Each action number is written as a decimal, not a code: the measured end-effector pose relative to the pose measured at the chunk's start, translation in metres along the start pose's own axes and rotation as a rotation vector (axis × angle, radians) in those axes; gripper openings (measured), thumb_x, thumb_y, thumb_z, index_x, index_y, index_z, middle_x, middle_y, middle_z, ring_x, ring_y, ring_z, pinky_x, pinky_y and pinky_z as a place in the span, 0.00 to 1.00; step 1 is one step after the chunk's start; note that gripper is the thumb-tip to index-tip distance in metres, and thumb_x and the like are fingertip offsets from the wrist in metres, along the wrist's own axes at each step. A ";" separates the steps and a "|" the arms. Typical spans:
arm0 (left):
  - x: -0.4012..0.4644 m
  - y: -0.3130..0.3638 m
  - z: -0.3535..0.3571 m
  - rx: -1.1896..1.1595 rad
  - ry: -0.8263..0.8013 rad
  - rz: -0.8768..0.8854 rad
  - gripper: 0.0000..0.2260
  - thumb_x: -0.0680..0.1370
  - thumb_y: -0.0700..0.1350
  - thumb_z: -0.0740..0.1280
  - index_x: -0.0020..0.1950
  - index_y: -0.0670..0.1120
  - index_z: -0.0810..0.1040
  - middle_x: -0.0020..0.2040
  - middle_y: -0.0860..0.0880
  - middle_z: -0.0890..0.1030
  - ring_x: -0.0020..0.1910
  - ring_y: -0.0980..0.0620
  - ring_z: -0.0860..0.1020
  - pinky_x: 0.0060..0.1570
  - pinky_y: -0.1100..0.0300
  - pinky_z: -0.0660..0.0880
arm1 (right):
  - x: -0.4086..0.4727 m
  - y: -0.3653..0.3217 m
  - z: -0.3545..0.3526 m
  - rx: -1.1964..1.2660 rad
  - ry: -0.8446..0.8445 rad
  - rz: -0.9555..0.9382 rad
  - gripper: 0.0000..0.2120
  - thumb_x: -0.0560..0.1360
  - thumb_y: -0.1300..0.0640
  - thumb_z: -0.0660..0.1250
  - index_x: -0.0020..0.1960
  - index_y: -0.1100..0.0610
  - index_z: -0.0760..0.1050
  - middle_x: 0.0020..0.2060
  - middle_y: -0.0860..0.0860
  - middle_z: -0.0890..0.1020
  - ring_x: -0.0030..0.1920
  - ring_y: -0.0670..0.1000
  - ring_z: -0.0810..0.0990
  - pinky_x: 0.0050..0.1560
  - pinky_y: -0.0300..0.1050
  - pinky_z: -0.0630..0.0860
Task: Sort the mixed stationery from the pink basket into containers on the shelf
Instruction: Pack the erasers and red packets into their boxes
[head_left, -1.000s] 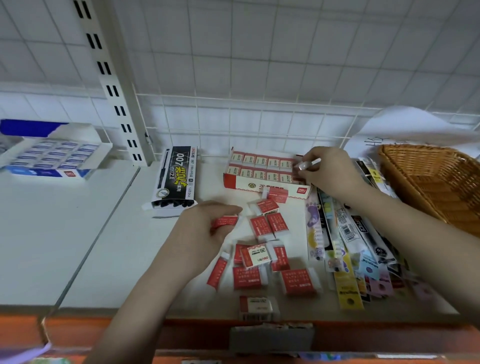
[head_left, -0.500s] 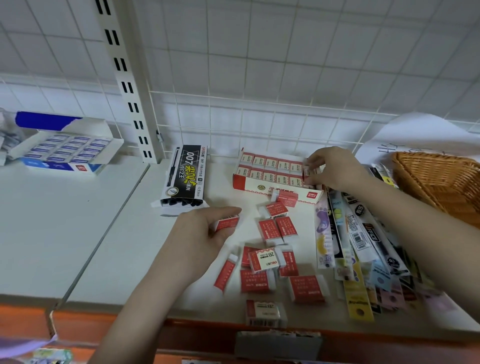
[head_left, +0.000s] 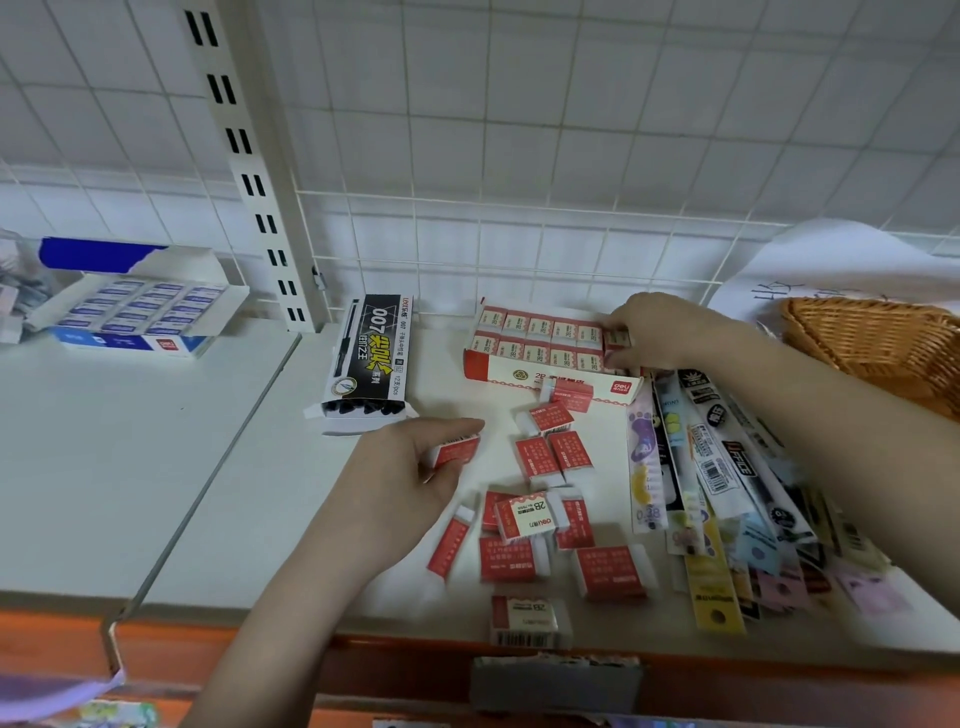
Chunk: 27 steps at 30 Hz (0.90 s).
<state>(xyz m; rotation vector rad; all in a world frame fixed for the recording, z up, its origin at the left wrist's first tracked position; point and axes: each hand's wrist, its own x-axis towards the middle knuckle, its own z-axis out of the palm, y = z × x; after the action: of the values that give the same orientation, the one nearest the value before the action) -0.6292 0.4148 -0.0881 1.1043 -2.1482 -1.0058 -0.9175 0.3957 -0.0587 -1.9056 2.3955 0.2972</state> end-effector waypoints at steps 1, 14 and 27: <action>-0.001 0.001 0.000 -0.005 0.005 0.002 0.16 0.76 0.34 0.65 0.58 0.52 0.80 0.44 0.56 0.77 0.30 0.72 0.71 0.33 0.77 0.66 | -0.001 0.001 -0.002 0.002 0.009 -0.007 0.21 0.74 0.47 0.68 0.61 0.60 0.75 0.52 0.55 0.78 0.53 0.54 0.76 0.48 0.43 0.70; -0.003 0.002 -0.002 -0.083 0.065 -0.037 0.14 0.76 0.36 0.66 0.59 0.48 0.80 0.46 0.55 0.75 0.41 0.80 0.69 0.43 0.68 0.72 | -0.021 -0.001 -0.027 0.330 0.072 0.063 0.26 0.69 0.51 0.74 0.60 0.56 0.66 0.47 0.52 0.77 0.45 0.49 0.76 0.44 0.45 0.72; 0.015 0.015 -0.005 -0.113 0.016 -0.057 0.05 0.72 0.42 0.73 0.46 0.49 0.82 0.35 0.56 0.82 0.29 0.61 0.79 0.30 0.75 0.71 | -0.057 -0.012 0.008 0.601 0.394 0.195 0.17 0.78 0.51 0.65 0.65 0.52 0.75 0.56 0.51 0.82 0.39 0.45 0.78 0.35 0.32 0.70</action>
<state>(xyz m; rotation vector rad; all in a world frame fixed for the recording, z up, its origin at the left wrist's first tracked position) -0.6407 0.4063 -0.0714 1.1206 -2.0313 -1.1255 -0.8936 0.4494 -0.0576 -1.5541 2.4881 -0.7742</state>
